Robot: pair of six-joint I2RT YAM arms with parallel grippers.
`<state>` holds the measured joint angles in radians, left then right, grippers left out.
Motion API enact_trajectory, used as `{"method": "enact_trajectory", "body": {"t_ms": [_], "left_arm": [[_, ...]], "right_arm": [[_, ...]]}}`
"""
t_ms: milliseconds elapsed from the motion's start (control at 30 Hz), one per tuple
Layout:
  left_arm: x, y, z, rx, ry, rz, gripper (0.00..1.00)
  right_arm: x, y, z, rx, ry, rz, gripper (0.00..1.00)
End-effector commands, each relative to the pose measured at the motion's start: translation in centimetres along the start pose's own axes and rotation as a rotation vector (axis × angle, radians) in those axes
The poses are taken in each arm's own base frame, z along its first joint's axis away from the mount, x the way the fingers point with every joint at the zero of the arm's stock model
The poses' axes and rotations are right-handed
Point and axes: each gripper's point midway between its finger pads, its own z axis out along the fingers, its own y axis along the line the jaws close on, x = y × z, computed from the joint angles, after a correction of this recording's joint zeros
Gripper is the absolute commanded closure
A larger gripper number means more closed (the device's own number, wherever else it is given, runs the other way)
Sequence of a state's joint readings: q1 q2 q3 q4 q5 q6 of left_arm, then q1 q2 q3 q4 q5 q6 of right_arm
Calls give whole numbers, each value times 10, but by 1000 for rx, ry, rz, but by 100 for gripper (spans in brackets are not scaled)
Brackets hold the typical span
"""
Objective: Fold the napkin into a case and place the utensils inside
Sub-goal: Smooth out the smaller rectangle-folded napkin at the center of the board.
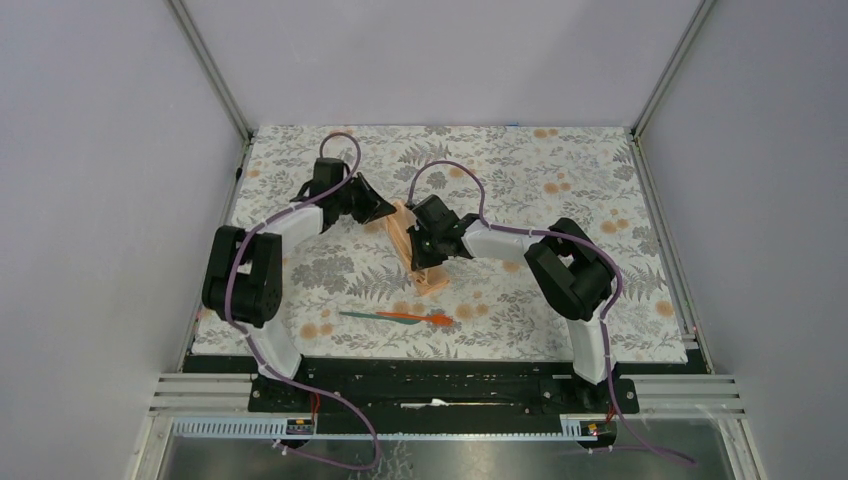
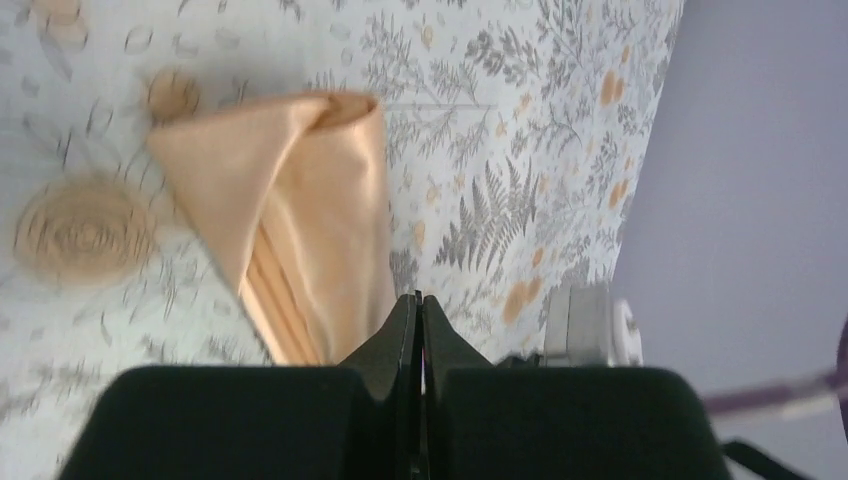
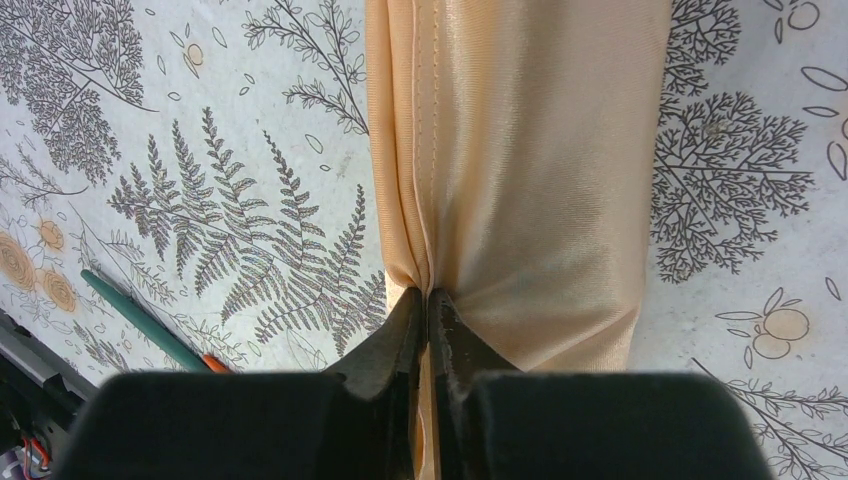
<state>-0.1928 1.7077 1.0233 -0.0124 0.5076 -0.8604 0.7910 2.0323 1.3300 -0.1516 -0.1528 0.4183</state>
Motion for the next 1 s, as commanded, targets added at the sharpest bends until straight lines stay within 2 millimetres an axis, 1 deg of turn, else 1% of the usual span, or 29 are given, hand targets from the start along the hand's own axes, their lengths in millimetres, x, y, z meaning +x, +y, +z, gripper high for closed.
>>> {"method": "enact_trajectory", "body": {"t_ms": [0,100,133,267,333,467,533,633,733,833,867,967], "left_arm": [[-17,4,27,-87,-19,43,100],[-22,18,42,-180,-37,69,100],[-20,23,45,-194,-28,58,100],[-13,28,51,-199,-35,56,100],[-10,31,56,-190,-21,45,100],[2,45,71,-181,16,17,100],[6,60,70,-230,17,16,100],[11,80,59,-298,10,26,100],[17,93,52,-308,13,14,100],[21,102,50,-324,19,12,100],[22,103,50,-321,21,10,100],[23,105,48,-323,20,10,100]], "right_arm": [[19,-16,7,41,54,1,91],[17,-15,5,37,48,-1,91],[16,-15,4,37,46,-1,90],[15,-15,3,36,43,2,90],[15,-13,3,29,45,2,90],[16,-12,1,23,46,-1,89],[14,-12,-2,24,39,-5,87],[8,-6,-10,11,27,-16,78],[-4,6,-23,-32,13,-21,72],[-23,16,-38,-72,-22,-18,65],[-28,18,-41,-83,-32,-15,61],[-46,24,-46,-128,-51,5,54]]}}
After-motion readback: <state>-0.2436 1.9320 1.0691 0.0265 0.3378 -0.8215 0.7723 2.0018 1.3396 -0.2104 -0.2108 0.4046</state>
